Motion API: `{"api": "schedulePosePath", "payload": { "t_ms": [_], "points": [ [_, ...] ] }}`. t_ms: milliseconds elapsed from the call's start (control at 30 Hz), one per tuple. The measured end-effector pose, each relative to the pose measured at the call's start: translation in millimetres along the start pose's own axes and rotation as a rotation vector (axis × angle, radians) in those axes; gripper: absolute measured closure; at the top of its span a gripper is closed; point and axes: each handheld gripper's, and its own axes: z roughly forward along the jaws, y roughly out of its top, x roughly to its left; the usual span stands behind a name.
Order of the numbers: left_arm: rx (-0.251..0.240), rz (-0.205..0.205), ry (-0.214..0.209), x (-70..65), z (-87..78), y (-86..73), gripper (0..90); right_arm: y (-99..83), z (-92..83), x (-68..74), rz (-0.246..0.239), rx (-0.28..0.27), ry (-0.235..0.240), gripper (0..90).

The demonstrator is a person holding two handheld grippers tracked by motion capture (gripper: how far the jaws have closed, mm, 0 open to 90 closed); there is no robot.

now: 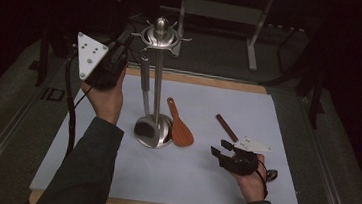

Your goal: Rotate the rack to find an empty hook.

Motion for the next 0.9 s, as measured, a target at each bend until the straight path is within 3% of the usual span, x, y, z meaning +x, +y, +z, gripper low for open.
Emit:
{"api": "schedulePosePath", "payload": {
  "t_ms": [567,733,900],
  "points": [
    [0.046,-0.011,0.039,8.3,12.5,-0.6,90.0,-0.2,-0.8,-0.8,0.004,-0.004,-0.001,50.7],
    [0.033,-0.010,0.029,7.4,9.6,-0.8,90.0,-0.3,-2.0,-1.7,0.008,-0.006,-0.004,50.7],
    [0.021,0.019,-0.002,2.3,6.8,3.1,90.0,-0.7,-1.7,-1.6,0.009,-0.006,-0.004,50.7]
  ]
}}
